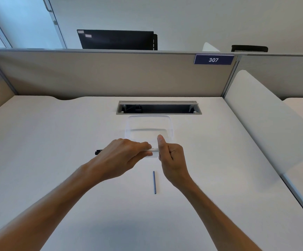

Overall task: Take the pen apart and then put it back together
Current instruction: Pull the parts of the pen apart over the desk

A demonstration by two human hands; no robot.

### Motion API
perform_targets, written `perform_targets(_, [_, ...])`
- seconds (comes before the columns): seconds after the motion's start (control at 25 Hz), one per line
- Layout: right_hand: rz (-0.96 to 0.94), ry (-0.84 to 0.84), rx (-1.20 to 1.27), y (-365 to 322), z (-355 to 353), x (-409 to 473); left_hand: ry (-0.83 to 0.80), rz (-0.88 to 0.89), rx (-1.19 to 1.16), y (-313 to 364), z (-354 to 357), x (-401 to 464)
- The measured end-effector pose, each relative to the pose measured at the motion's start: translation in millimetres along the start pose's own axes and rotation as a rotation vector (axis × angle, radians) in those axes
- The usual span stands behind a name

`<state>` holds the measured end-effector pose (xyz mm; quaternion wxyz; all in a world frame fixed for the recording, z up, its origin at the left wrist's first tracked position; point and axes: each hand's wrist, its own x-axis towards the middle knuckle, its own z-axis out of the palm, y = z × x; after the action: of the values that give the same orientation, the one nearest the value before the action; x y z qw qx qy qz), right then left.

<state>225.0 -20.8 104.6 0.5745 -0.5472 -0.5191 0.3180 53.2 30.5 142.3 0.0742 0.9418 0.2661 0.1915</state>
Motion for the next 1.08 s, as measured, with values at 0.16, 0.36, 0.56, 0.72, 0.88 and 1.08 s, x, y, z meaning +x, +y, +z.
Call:
perform_targets(0.16, [-0.029,-0.022,0.025,0,-2,2,-0.054,-0.037,-0.099,5,-3,3])
perform_targets(0.36, [-0.054,-0.056,0.024,-1,-3,-1,-0.170,-0.046,-0.272,4,-13,8])
perform_targets(0.56, [-0.089,-0.089,0.040,-4,-5,-2,-0.323,-0.102,-0.456,1,-29,11])
perform_targets(0.72, [-0.100,-0.105,0.025,-9,-5,0,-0.325,-0.107,-0.465,3,-31,12])
perform_targets(0.88, [-0.111,-0.067,-0.029,-4,-9,2,-0.216,-0.147,-0.352,-2,-26,11])
perform_targets(1.08, [0.001,-0.078,-0.023,-3,-17,3,-0.135,-0.165,-0.206,-9,-20,10])
